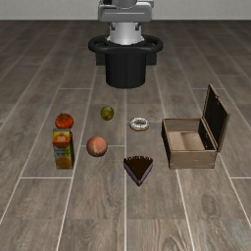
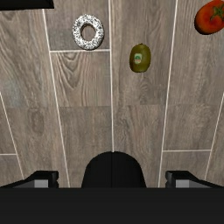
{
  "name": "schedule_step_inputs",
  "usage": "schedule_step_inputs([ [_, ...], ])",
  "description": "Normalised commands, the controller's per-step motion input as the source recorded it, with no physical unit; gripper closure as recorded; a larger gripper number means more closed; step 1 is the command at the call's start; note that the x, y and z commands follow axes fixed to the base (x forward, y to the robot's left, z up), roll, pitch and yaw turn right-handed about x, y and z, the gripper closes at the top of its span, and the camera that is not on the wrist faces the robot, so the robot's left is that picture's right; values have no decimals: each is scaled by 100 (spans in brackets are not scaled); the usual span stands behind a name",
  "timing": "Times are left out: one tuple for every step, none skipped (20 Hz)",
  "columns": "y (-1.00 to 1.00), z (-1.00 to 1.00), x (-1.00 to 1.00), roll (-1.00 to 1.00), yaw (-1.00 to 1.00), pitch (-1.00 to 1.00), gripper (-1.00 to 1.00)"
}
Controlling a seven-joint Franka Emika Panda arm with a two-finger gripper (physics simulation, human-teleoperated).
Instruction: Pick up the donut and place it in the box
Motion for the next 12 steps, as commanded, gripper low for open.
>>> schedule_step_inputs([
  [0,0,100,0,0,0,-100],
  [0,0,100,0,0,0,-100],
  [0,0,100,0,0,0,-100],
  [0,0,100,0,0,0,-100],
  [0,0,100,0,0,0,-100],
  [0,0,100,0,0,0,-100],
  [0,0,100,0,0,0,-100],
  [0,0,100,0,0,0,-100],
  [0,0,100,0,0,0,-100],
  [0,0,100,0,0,0,-100],
  [0,0,100,0,0,0,-100],
  [0,0,100,0,0,0,-100],
])
